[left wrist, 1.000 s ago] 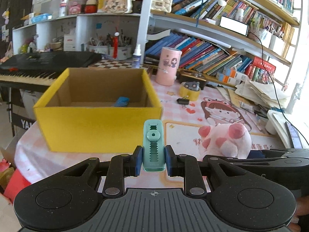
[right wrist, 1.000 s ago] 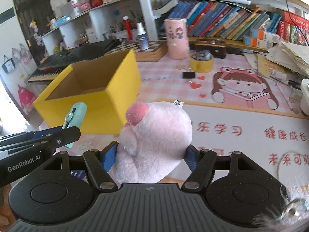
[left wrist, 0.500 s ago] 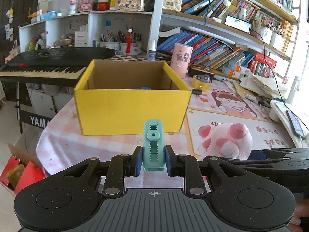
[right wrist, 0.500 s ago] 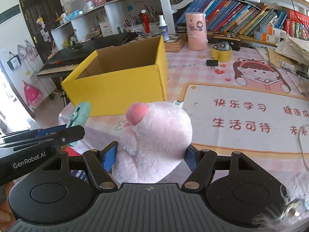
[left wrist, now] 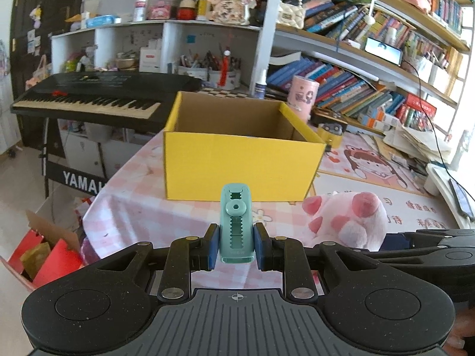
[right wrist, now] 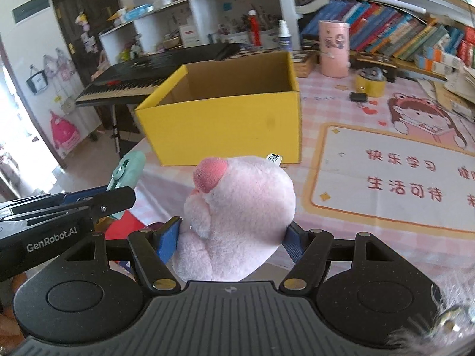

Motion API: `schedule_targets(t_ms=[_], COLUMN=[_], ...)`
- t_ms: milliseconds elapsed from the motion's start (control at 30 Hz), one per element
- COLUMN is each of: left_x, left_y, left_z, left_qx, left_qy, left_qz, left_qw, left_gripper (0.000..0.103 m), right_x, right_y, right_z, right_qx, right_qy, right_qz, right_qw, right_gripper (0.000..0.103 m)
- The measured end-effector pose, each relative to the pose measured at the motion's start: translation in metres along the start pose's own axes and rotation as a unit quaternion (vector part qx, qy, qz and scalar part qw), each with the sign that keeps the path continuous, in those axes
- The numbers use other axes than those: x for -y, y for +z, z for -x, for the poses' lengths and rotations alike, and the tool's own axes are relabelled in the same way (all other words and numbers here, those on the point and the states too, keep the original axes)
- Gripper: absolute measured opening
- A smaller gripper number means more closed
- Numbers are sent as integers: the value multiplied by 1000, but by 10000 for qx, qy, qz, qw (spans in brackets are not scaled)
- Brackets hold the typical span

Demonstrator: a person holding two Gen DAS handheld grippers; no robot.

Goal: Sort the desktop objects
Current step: 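Lift and carry the stapler with left tool while right tool carries the pig over the box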

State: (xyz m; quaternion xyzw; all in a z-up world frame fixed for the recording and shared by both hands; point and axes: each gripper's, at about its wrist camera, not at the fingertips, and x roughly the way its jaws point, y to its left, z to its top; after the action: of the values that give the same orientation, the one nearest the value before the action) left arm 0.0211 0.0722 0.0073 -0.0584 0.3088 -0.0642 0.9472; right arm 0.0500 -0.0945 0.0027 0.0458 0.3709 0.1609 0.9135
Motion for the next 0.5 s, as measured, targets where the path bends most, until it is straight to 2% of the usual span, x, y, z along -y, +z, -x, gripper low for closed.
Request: schedule_targets(t_ms=[300, 500], left_x=[-8, -6], left_y=[5, 23], left_z=[-3, -10], left_qx=[86, 319], left_qy=[125, 168], left_qz=[129, 74], left_qw=[9998, 9993], left_gripper=[23, 23], right_x=[-9, -6], right_y=[10, 27], right_z=[-9, -10], right_qx=[29, 286], right_qy=[69, 78], right_qz=[236, 361], right_qw=[9997, 9989], right_gripper=[68, 68])
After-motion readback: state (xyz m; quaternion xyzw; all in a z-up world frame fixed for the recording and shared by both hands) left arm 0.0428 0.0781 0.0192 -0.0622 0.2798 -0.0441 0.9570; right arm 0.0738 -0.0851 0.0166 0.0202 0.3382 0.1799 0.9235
